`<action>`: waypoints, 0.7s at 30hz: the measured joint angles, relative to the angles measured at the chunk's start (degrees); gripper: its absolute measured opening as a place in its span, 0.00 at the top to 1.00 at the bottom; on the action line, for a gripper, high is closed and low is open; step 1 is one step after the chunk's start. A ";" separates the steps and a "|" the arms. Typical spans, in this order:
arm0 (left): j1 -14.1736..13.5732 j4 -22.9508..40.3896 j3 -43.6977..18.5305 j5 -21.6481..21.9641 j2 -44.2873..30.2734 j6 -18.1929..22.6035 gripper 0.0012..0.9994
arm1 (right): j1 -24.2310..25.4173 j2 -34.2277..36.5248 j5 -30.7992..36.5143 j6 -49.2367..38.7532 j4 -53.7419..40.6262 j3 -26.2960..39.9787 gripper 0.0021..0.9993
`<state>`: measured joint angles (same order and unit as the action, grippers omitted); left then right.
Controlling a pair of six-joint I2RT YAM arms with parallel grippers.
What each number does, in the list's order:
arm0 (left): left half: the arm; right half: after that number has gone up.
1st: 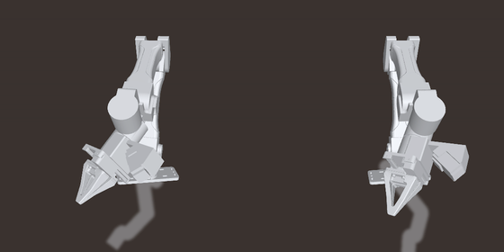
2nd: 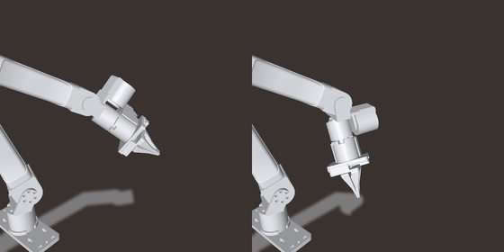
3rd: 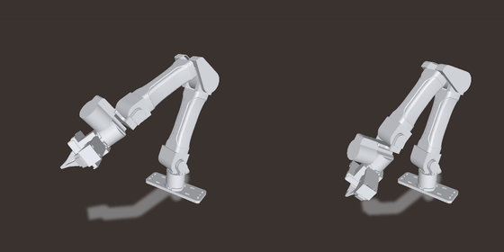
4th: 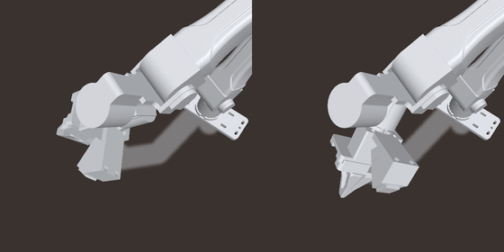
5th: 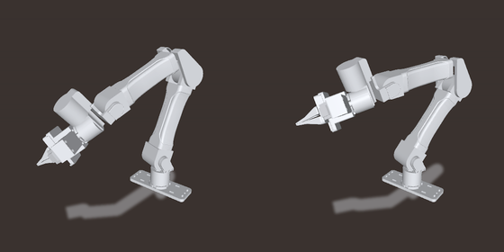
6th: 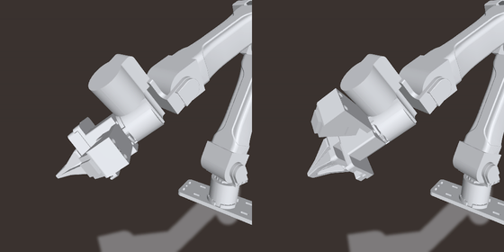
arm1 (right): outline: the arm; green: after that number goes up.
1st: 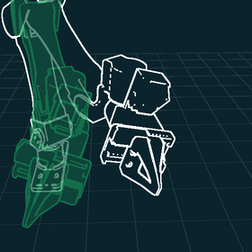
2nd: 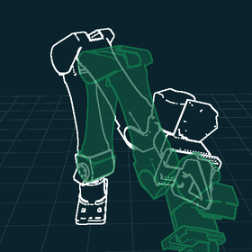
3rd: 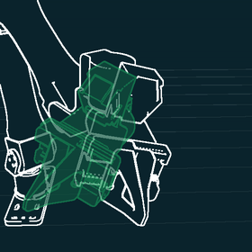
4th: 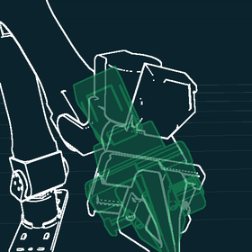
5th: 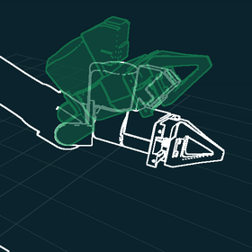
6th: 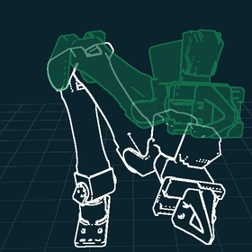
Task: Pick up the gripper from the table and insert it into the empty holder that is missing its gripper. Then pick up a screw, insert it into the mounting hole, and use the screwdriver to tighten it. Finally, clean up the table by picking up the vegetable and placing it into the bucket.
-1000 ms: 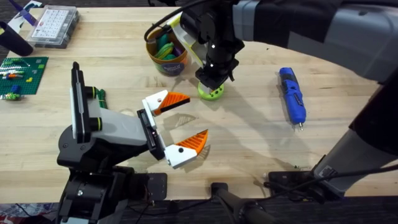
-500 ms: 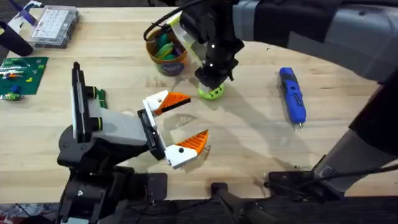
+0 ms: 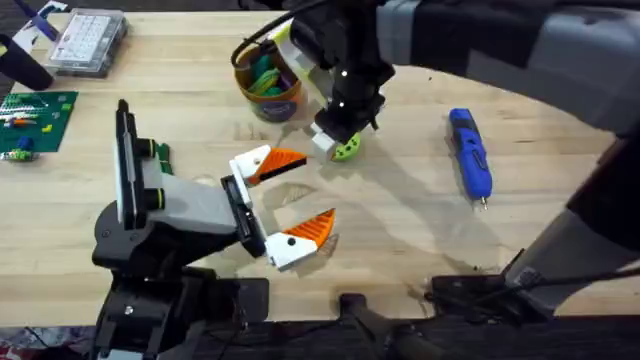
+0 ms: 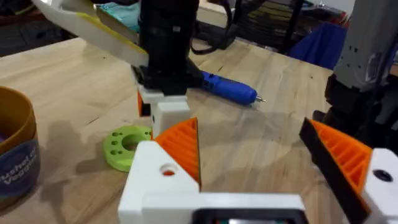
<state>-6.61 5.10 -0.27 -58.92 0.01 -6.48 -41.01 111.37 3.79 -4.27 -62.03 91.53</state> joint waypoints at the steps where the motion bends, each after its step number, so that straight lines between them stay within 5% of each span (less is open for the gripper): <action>1: 0.00 0.00 0.00 0.00 0.00 0.00 0.01 | 0.00 -0.78 0.22 -0.16 -0.28 -0.12 0.08; 4: 0.00 0.00 0.00 0.00 0.00 0.00 0.01 | 0.00 -4.79 1.11 -0.26 -2.11 -0.20 0.01; 21: 0.00 0.17 0.00 0.00 0.00 0.00 0.01 | 0.00 -27.01 1.76 2.72 -10.97 -4.22 0.00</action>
<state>-6.61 5.27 -0.27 -58.92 0.01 -6.48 -41.01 84.36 5.54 -1.55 -73.00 87.30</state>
